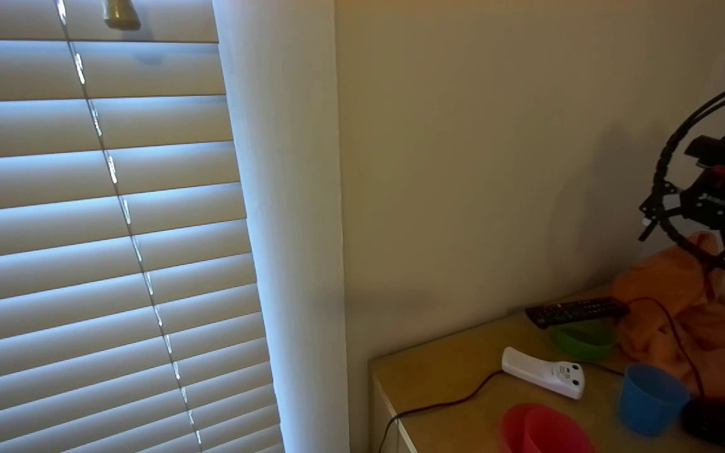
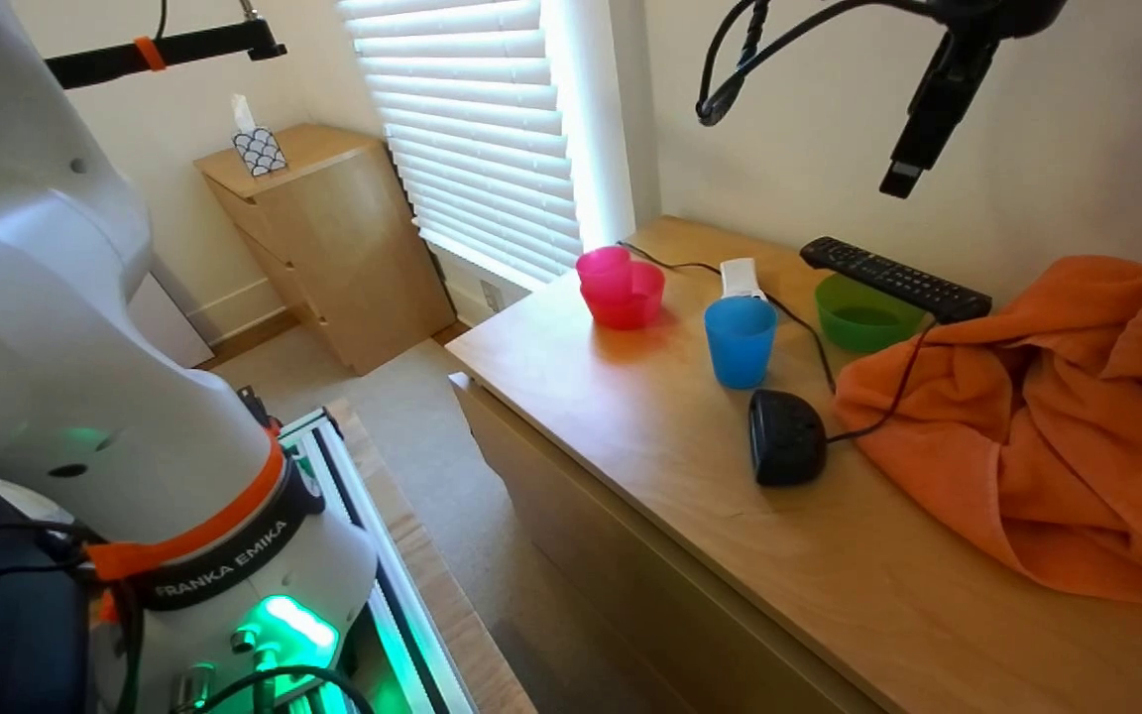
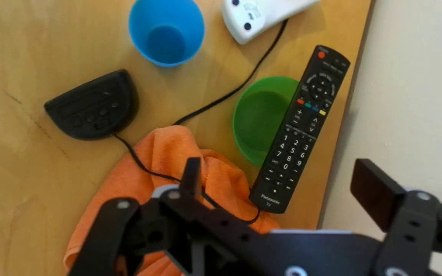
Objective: Pick up the black remote and put it on the left side of the top of the chest of drawers
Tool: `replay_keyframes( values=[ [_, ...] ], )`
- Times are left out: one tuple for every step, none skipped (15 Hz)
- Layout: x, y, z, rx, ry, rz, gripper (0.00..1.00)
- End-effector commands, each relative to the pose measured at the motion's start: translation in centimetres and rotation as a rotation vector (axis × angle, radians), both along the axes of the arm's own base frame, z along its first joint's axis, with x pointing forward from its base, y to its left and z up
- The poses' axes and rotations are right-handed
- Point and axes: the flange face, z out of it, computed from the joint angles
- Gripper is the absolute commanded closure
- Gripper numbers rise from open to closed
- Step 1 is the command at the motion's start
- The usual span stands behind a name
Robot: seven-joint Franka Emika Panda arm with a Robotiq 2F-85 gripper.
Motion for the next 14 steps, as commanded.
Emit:
replay_keyframes(
  values=[
    [0.8,0.2,-0.8,0.003,0.011,-0.03,0.0],
    [1.3,0.4,-1.4,0.005,0.02,-0.047,0.0],
    [1.6,0.5,-1.7,0.006,0.024,-0.054,0.0],
    [1.7,0.4,-1.7,0.006,0.024,-0.059,0.0],
    [2.1,0.2,-1.9,0.0,0.003,-0.098,0.0],
    [3.0,0.3,-3.0,-0.014,-0.002,-0.114,0.0],
    [3.7,0.3,-4.0,-0.007,-0.012,-0.135,0.0],
    [4.3,0.3,-5.1,-0.009,-0.012,-0.163,0.0],
    [5.0,0.5,-6.3,-0.01,-0.012,-0.193,0.0],
    [5.5,0.9,-7.3,-0.015,-0.012,-0.216,0.0],
    [6.2,1.6,-8.3,-0.016,-0.018,-0.231,0.0],
    [7.0,2.3,-9.2,-0.034,-0.026,-0.245,0.0],
    [7.9,3.0,-9.8,-0.044,-0.037,-0.246,0.0],
    [8.7,3.7,-10.5,-0.055,-0.045,-0.249,0.0]
  ],
)
